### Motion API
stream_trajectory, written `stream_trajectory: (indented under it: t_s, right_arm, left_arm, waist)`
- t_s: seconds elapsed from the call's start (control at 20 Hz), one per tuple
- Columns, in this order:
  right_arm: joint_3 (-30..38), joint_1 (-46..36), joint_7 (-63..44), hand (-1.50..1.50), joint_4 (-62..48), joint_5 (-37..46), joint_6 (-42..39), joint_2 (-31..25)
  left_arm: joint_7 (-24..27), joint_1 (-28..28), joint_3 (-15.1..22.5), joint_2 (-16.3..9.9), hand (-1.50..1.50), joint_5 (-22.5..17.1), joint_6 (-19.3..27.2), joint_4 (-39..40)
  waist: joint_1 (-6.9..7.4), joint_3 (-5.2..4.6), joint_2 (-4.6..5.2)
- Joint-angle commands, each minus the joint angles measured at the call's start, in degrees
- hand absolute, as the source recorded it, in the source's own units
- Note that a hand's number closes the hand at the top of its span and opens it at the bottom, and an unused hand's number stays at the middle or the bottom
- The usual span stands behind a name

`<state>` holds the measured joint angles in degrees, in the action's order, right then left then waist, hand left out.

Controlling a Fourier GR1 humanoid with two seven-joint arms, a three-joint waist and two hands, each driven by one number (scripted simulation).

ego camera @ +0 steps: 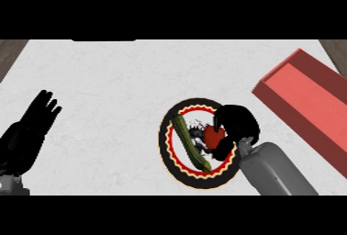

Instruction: Pick the bell pepper from the plate and place it in the cardboard box

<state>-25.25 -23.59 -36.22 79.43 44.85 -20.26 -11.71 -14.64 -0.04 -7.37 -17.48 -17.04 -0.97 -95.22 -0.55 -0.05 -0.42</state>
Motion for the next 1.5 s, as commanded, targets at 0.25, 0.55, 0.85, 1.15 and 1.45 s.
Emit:
stream_trajectory:
  t_s: [0.25,0.55,0.85,1.15,1.45]
  right_arm:
    - [1.88,8.81,5.71,1.5,16.38,4.01,-0.79,-8.54]
    - [2.94,7.85,1.93,1.5,31.91,4.09,-5.17,-8.87]
    - [5.01,1.53,-9.58,1.5,47.81,5.78,-9.94,-5.39]
    - [19.32,-2.38,-13.35,1.5,52.01,3.73,-12.88,-8.08]
    - [28.85,-13.57,-15.38,1.5,44.36,1.16,-17.06,-10.14]
  left_arm:
    - [-0.52,1.74,0.63,2.31,0.0,1.02,-0.88,-1.95]
    - [0.14,-1.16,-1.44,0.52,0.0,0.82,-2.4,1.67]
    - [-1.45,-1.95,-1.96,-0.17,0.0,0.64,-2.4,2.01]
    - [-0.79,-1.22,-2.19,1.01,0.0,0.97,-1.79,0.73]
    - [-1.98,-4.14,-1.72,1.4,0.0,2.03,-0.97,0.65]
  waist:
    - [0.43,0.04,0.31]
    - [0.11,0.02,0.24]
    - [-0.17,-0.06,0.07]
    - [0.24,0.03,0.26]
    - [0.7,0.0,0.37]
